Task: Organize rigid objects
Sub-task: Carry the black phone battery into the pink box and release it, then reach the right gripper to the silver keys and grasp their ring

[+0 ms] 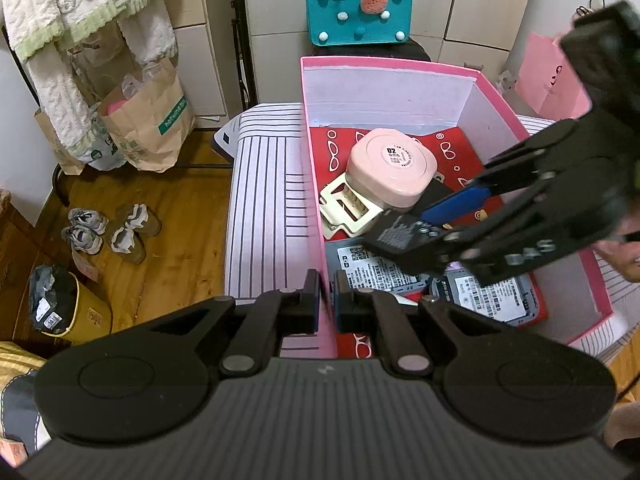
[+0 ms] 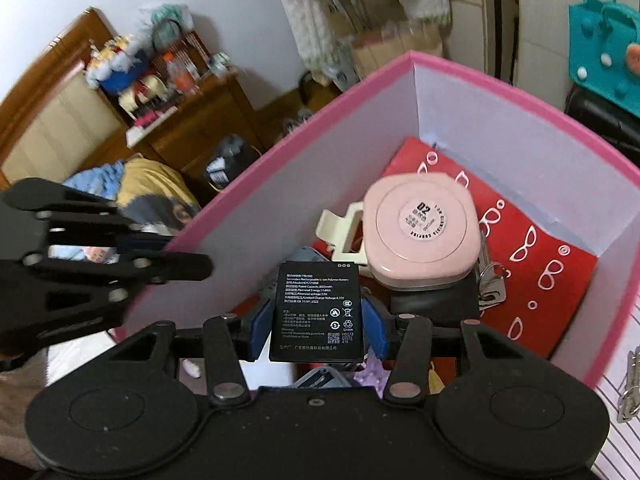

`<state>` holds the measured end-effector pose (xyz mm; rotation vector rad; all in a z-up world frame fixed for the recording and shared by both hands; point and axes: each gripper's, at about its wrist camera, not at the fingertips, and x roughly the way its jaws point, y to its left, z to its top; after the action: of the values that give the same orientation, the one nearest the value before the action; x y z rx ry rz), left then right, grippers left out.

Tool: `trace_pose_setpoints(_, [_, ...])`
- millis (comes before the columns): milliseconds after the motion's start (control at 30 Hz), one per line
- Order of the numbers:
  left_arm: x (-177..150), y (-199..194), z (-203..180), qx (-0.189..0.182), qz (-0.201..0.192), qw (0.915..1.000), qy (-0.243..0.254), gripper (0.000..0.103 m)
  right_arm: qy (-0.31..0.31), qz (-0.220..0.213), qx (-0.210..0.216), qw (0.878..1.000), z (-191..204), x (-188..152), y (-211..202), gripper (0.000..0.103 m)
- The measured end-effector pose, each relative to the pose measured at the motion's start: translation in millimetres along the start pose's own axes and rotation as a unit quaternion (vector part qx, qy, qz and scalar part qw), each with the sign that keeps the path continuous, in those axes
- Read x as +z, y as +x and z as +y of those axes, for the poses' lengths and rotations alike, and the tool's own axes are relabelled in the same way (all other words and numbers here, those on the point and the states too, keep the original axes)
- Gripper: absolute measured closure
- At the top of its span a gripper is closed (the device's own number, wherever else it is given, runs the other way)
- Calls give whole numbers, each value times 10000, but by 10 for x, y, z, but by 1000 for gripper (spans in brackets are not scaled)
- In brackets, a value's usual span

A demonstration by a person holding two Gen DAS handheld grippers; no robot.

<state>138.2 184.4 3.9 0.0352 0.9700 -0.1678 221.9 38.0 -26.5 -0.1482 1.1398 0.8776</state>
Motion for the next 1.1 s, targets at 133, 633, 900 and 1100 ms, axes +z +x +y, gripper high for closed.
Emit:
trace_pose_setpoints(133, [-2,-3,-18,22,1,10000,44,97,102,100,-29,9999,-16,36,98,49])
trace_pose_setpoints(633, [-13,-13,-26,29,-24,9998,184,97,318,-1844,147,9822,-267,-605,-1219,44])
trace_pose_setpoints(900, [-18,-15,-37,-37,-38,9989,476,96,729,-2667,-974,9561,-670,-1292,-1586,38])
trace_pose_setpoints(1100, [-21,-17,48,-260,-37,9991,328,95,851,-2363,-2276,9408,-917,-1537,-1391,32])
